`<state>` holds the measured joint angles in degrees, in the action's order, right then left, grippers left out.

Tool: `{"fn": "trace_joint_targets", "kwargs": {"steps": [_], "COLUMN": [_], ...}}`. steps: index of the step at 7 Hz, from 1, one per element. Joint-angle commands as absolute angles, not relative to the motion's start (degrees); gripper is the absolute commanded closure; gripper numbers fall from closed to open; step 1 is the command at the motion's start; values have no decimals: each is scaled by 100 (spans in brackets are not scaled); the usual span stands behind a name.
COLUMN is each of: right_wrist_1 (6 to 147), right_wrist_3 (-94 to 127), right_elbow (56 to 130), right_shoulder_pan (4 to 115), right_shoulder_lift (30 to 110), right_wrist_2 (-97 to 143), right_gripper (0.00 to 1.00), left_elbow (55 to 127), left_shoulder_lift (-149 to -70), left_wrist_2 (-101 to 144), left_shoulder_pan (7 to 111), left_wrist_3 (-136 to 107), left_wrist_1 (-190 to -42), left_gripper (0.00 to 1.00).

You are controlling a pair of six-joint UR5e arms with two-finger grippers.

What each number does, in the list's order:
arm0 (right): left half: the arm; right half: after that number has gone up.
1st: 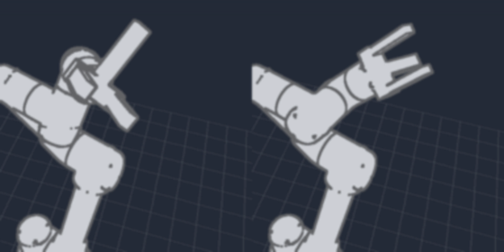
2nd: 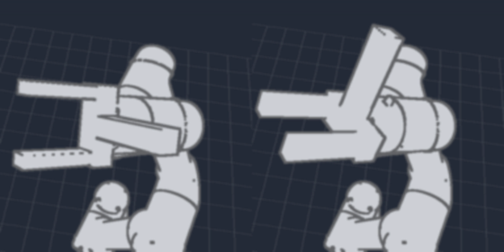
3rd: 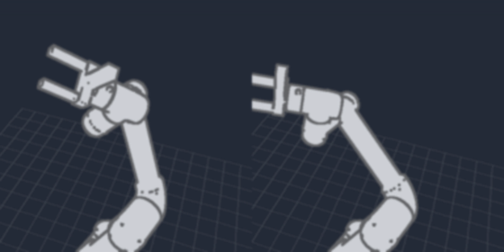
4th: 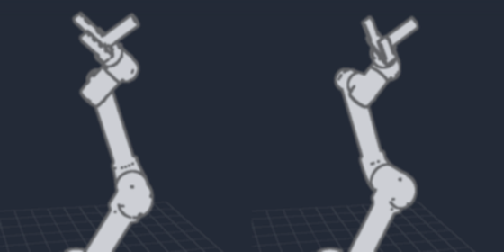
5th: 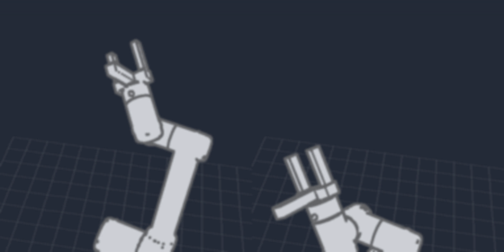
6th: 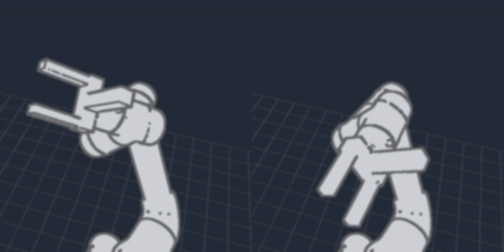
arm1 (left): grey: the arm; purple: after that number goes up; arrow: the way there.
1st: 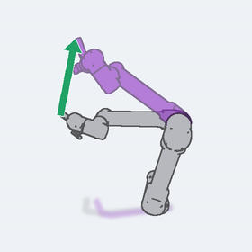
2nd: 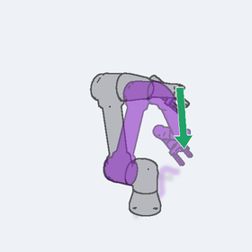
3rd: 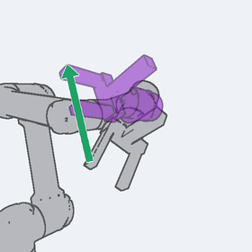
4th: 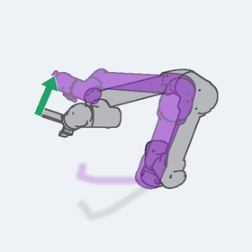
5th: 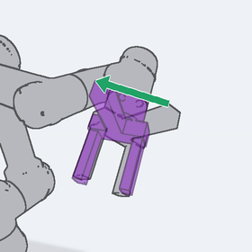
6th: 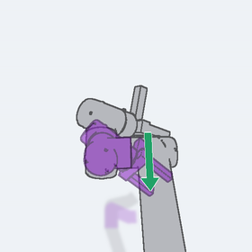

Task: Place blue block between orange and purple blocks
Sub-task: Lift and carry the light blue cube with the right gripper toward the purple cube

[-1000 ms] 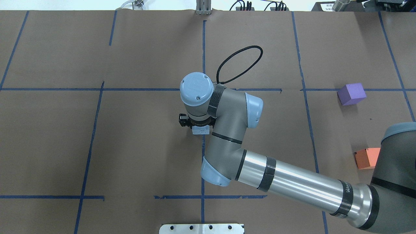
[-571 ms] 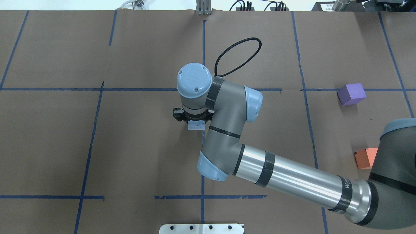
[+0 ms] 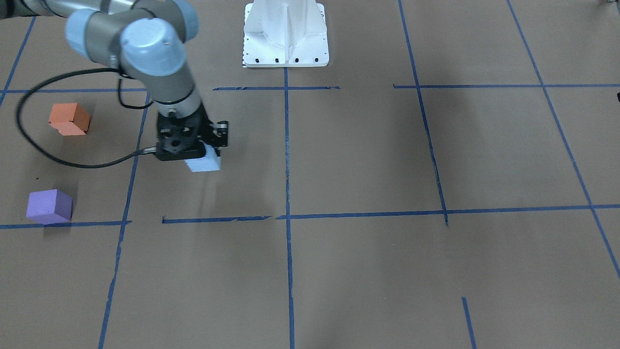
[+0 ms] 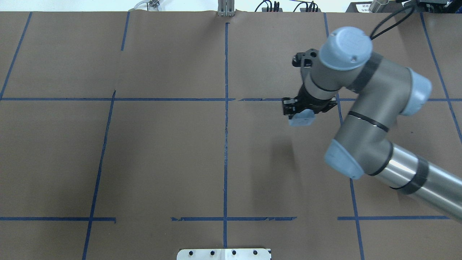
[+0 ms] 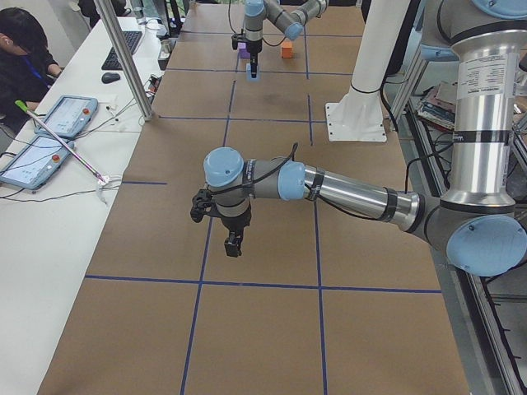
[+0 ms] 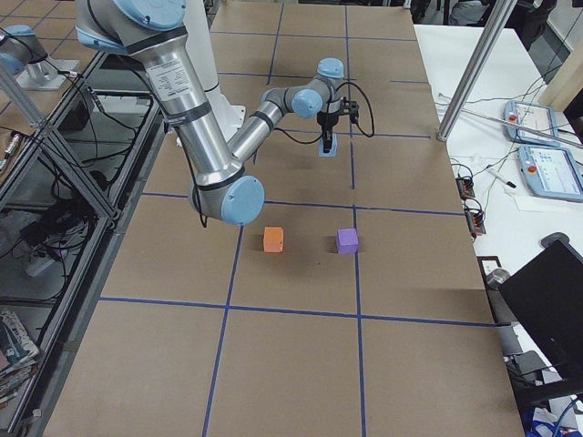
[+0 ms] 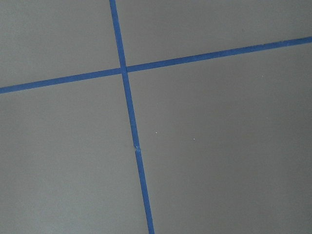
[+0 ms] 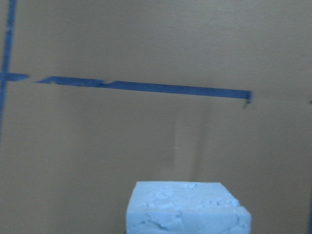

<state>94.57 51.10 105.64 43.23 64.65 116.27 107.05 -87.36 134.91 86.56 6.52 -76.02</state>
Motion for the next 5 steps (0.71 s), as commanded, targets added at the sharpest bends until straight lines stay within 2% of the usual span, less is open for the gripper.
{"fn": "trace_joint_targets", "kwargs": {"steps": [1, 3, 5], "right_wrist_1": [8838, 7555, 7034], "right_wrist_3": [3732, 3559, 3795], "right_elbow": [10846, 10758, 10321], "right_shoulder_pan": [5094, 5343, 5353], "right_shoulder_lift": [7991, 9188, 9272], "right_wrist_2": [11899, 12102, 12111], "right_gripper": [84, 84, 84], "left_elbow": [10714, 10714, 10714], "left_shoulder_lift": [-8736, -8736, -8736], "left_wrist_2": [13491, 13491, 13491], "left_shoulder_pan": [8657, 8649, 8648], "left_wrist_3": [642, 650, 642], "left_wrist_1": [-7603, -7603, -7603], "left_gripper": [0, 0, 0]}}
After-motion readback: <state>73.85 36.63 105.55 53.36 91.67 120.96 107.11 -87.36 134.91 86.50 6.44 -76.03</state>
